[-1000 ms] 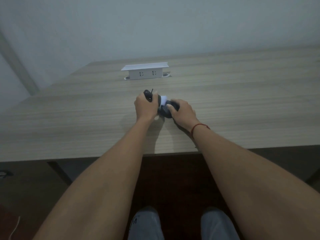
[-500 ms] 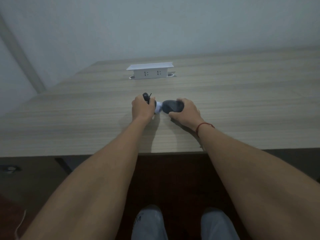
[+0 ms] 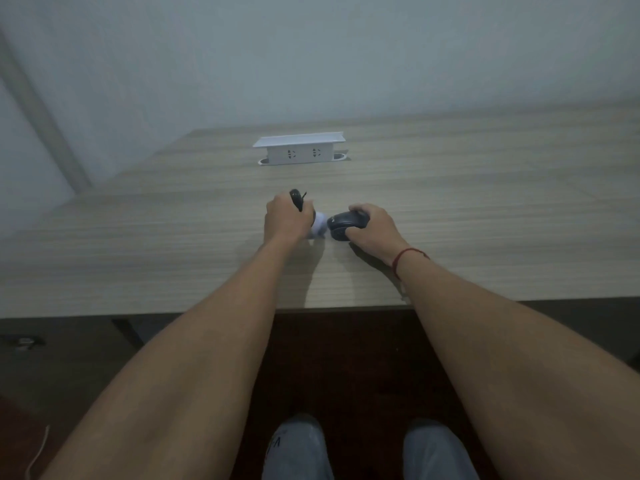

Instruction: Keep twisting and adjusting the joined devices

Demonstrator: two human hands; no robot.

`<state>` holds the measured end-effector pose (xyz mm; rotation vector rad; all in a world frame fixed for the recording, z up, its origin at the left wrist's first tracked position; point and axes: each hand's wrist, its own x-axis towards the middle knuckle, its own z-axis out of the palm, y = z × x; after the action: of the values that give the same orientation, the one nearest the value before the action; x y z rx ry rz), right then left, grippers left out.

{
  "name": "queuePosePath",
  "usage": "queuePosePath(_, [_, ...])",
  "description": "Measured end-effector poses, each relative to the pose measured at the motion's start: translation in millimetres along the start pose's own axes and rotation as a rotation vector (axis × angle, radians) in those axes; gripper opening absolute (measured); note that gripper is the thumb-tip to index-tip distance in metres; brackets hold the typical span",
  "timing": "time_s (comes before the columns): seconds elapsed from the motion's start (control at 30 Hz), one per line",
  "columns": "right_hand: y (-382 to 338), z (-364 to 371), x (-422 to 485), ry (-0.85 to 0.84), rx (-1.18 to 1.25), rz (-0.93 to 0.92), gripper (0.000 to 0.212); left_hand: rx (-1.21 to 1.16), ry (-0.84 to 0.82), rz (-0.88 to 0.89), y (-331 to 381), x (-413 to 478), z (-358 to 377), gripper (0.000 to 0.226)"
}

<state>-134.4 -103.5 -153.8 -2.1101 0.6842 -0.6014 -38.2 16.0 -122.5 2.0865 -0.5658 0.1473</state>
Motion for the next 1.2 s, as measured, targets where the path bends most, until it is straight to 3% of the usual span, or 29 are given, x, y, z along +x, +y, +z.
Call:
queuePosePath(0.1, [-1.5, 2.2, -0.2, 0.012, -0.01, -0.005, 0.052, -0.108, 0.013, 0.038, 5.3, -4.2, 2.4, 0.033])
queuePosePath(0.27, [-0.3, 0.4, -2.4, 0.012, 0.15, 0.022, 0.05, 0.045, 0.006, 0.001, -7.5, -5.8, 4.7, 0.029])
queuePosePath(0.4, [-5.1, -6.8, -6.1, 0.12, 0.247, 0.135, 0.052, -0.143, 0.107, 0.003, 1.3, -3.9, 3.0, 0.027])
queuePosePath(0.47, [-6.0, -7.1, -7.4, 0.208, 0.131, 0.155, 0.049, -0.183, 0.117, -0.004, 5.1, -3.7, 4.7, 0.028])
queuePosePath(0.57, [-3.0, -3.0, -12.9, 0.279, -0.146, 0.118, 0.07, -0.167, 0.095, -0.011, 6.1, -4.8, 8.8, 0.033])
queuePosePath(0.7, [1.2, 3.0, -10.9, 0.231, -0.182, 0.077, 0.087, -0.075, 0.056, -0.045, -5.5, -5.5, 16.1, 0.041])
queuePosePath(0.83, [-0.3, -1.3, -5.2, 0.135, 0.046, 0.066, 0.072, -0.202, 0.086, -0.059, -9.6, -6.2, 15.6, 0.039])
queuePosePath(0.9, [-0.6, -0.7, -2.9, 0.106, 0.082, 0.049, 0.061, -0.291, 0.13, -0.088, -6.5, -5.4, 13.3, 0.036])
queuePosePath(0.97, [-1.9, -1.1, -2.9, 0.082, 0.069, 0.032, 0.057, -0.311, 0.067, -0.058, -5.9, -2.5, 14.4, 0.035])
queuePosePath(1.1, [-3.1, -2.6, -6.7, -0.023, -0.01, -0.006, 0.074, 0.026, -0.057, 0.012, -9.4, 1.3, 10.0, 0.038])
queuePosePath(1.2, [-1.6, -0.1, -8.3, 0.032, -0.113, -0.038, 0.082, -0.015, -0.008, 0.04, -7.6, 3.1, 5.6, 0.038])
